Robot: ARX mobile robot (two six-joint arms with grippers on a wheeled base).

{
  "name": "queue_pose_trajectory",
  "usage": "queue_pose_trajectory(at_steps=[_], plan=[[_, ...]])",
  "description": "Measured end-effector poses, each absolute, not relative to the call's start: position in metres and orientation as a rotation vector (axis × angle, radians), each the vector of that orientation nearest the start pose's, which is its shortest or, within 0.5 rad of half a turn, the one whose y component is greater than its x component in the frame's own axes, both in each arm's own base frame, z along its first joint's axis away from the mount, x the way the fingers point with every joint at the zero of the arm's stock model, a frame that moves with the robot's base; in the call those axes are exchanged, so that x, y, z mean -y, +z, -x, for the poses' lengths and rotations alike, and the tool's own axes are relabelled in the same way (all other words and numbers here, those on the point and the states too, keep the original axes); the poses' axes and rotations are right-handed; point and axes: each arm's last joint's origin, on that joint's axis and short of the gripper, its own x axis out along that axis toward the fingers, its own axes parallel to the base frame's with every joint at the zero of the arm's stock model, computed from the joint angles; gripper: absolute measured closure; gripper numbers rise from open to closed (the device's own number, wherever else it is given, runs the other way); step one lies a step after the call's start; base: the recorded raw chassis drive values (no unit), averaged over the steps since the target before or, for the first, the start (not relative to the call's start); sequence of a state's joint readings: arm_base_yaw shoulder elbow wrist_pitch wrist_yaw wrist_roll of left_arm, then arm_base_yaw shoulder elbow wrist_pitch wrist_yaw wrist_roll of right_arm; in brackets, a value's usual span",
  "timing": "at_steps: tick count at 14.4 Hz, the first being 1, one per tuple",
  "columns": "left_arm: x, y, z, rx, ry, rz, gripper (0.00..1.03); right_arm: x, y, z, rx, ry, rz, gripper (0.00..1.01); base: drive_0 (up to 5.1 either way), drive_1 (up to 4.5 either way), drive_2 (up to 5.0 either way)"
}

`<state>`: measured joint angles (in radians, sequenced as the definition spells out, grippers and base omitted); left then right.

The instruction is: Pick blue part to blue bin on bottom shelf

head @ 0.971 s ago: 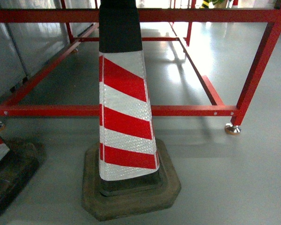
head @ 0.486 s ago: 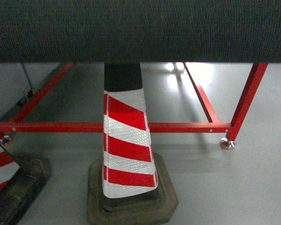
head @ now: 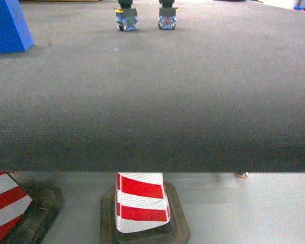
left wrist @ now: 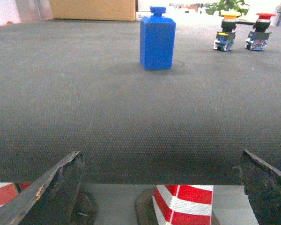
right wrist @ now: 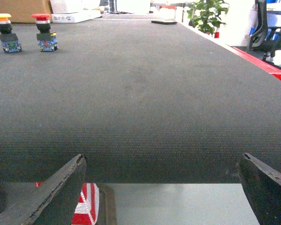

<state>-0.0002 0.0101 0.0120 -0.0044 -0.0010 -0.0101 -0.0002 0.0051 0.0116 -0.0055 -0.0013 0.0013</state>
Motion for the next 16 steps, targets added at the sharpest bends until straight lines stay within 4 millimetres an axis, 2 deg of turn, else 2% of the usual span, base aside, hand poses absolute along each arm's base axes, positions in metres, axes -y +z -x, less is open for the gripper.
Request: queue_pose_trajectory(at_steps=[16], plan=[[0.0000,0.1664,-0.0976,-0.002,0.000,0.010,0.05,0.0000,0.1666,-0.0973,0.002,0.000,-0.002,0.03,0.0,0.00,0.0]])
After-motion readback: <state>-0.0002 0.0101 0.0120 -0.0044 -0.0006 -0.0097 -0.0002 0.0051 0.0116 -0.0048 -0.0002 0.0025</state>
